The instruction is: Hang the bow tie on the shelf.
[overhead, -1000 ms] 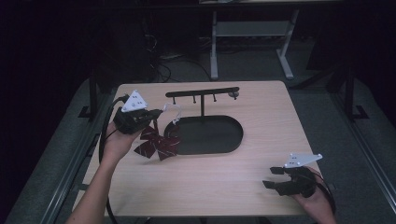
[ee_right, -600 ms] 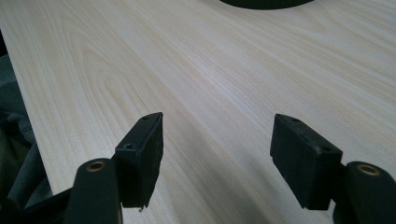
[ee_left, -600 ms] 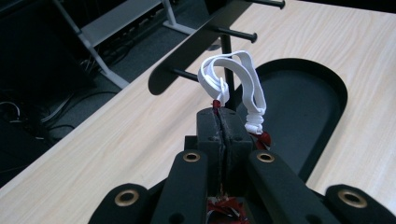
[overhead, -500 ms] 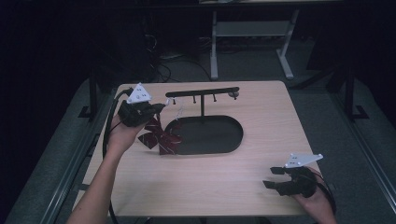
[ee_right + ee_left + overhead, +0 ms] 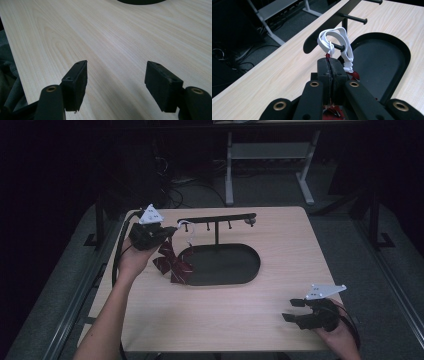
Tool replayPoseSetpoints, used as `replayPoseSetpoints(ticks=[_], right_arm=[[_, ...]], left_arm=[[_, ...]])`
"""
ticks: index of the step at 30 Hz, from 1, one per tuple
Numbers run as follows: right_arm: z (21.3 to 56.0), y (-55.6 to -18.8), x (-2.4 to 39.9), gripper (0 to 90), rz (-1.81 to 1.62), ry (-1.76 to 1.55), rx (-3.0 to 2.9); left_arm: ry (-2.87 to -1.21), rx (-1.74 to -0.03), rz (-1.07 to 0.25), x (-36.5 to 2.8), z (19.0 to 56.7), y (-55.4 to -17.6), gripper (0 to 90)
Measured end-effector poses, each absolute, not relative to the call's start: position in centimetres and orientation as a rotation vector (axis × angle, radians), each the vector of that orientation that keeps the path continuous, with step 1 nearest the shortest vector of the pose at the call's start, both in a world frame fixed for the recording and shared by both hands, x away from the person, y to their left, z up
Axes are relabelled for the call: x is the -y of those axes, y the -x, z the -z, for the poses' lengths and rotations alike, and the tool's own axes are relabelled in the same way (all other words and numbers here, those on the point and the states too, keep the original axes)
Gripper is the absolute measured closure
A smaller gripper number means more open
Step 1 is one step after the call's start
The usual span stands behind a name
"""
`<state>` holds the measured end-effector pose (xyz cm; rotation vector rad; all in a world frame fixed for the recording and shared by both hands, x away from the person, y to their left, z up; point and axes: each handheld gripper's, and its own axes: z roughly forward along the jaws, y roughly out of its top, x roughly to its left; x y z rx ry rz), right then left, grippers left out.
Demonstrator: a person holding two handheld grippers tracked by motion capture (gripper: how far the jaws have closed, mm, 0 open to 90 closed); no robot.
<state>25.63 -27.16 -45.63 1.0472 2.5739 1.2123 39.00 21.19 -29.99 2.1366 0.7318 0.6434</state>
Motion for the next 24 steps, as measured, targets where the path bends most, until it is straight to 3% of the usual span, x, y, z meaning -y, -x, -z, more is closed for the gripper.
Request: replayPoseSetpoints(ticks=[24], right_arm=[[45.6, -25.7, 27.2, 34.2, -1.21, -1.047, -2.573]], left_arm=[[-2.143, -0.773, -0.63, -21.2, 30.7, -40.4, 87.6]])
